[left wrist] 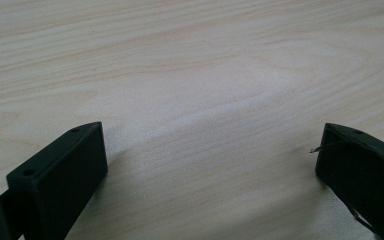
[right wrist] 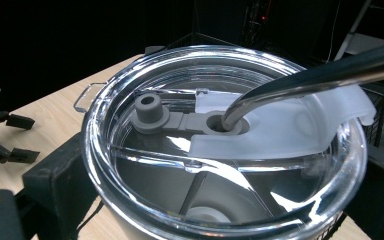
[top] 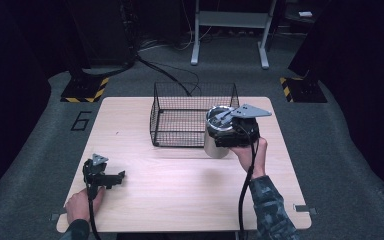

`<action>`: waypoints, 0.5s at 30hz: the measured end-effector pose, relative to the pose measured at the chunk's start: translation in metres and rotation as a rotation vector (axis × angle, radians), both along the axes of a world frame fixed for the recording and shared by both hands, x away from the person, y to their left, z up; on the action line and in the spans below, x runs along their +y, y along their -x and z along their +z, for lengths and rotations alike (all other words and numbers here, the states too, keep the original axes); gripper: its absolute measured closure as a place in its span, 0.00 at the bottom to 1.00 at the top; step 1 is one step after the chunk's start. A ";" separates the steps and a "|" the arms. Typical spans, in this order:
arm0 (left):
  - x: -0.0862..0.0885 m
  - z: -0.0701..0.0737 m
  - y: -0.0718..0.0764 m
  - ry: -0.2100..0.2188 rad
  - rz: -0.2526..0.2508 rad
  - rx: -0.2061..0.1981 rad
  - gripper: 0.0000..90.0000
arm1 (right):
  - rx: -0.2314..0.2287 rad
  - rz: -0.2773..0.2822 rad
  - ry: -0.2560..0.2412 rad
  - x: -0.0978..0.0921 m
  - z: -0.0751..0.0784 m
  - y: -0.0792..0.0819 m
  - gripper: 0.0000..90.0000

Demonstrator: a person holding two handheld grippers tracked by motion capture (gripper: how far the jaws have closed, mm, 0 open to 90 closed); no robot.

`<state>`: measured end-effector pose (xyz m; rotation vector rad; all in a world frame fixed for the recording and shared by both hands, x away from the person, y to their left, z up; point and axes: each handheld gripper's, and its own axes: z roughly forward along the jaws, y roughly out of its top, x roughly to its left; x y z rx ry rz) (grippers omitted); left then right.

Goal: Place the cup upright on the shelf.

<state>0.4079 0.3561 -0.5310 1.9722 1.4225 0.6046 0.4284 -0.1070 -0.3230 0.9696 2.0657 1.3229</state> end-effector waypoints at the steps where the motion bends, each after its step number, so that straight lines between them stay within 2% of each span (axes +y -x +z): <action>1: 0.000 0.000 0.000 0.000 0.000 0.000 0.00 | 0.000 0.004 0.005 0.000 0.001 -0.001 0.04; 15: 0.000 0.000 0.000 -0.001 -0.001 0.000 0.00 | -0.001 0.000 -0.004 0.008 0.009 -0.017 0.04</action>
